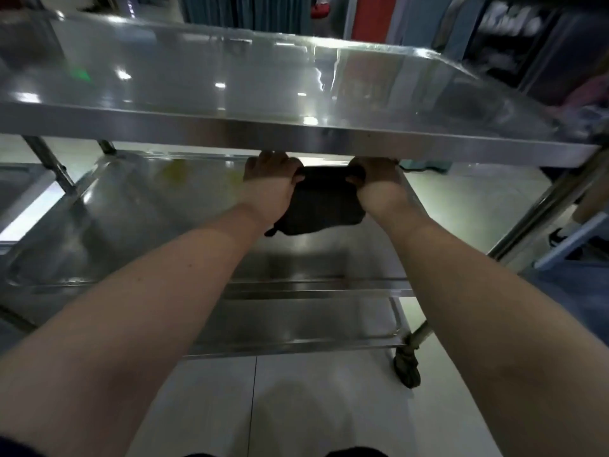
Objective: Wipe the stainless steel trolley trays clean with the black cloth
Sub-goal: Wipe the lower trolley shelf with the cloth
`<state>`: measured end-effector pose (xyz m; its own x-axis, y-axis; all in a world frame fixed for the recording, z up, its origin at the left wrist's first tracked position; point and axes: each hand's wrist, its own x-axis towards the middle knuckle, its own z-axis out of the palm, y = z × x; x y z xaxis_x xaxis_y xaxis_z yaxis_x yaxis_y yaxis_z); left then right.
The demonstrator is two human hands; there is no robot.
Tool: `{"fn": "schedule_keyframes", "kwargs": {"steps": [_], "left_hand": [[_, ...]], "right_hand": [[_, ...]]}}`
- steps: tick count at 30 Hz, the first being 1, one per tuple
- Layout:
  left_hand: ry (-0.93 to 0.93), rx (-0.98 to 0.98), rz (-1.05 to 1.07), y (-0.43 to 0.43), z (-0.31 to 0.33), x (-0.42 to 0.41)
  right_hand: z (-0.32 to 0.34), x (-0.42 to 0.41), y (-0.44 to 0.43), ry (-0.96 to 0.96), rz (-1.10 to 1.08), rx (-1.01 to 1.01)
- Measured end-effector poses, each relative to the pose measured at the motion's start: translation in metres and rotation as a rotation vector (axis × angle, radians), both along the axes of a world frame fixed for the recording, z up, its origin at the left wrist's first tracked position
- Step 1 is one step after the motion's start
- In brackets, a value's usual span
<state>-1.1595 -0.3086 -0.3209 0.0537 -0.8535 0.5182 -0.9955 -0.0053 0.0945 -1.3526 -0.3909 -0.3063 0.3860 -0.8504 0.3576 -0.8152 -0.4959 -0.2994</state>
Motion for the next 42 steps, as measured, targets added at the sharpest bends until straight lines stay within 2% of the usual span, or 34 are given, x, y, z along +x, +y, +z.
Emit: {"fn": "schedule_keyframes", "kwargs": {"steps": [4, 6, 9, 11, 15, 17, 20, 24, 30, 39, 42], "left_hand": [[0.074, -0.054, -0.007, -0.004, -0.039, -0.012], [0.087, 0.035, -0.077, 0.017, -0.074, -0.018], [-0.004, 0.203, -0.194, 0.047, -0.121, -0.026], [0.009, 0.211, -0.26, 0.053, -0.126, -0.023], [0.327, 0.09, -0.193, 0.035, -0.106, -0.004], [0.418, 0.082, -0.081, 0.024, -0.1, 0.008], [0.29, 0.187, 0.036, 0.014, -0.106, 0.022], [0.173, 0.309, 0.023, 0.002, -0.115, 0.024], [0.075, 0.518, 0.111, -0.017, -0.125, 0.027], [0.095, 0.607, 0.109, -0.031, -0.138, 0.038], [0.097, 0.619, 0.114, -0.033, -0.138, 0.04]], "right_hand": [[-0.03, -0.011, -0.002, -0.047, -0.023, -0.023], [-0.065, -0.026, 0.024, -0.063, 0.026, 0.027], [-0.114, -0.053, 0.06, 0.06, 0.152, 0.16], [-0.124, -0.062, 0.064, 0.074, 0.188, 0.171], [-0.116, -0.039, 0.05, -0.088, 0.1, 0.069], [-0.116, -0.012, 0.043, -0.073, 0.039, 0.075], [-0.126, 0.028, 0.036, 0.138, -0.005, 0.219], [-0.143, 0.045, 0.024, 0.365, -0.039, 0.393], [-0.148, 0.036, 0.028, 0.422, -0.032, 0.415], [-0.153, 0.027, 0.042, 0.424, -0.025, 0.355], [-0.154, 0.001, 0.037, 0.416, -0.02, 0.355]]}}
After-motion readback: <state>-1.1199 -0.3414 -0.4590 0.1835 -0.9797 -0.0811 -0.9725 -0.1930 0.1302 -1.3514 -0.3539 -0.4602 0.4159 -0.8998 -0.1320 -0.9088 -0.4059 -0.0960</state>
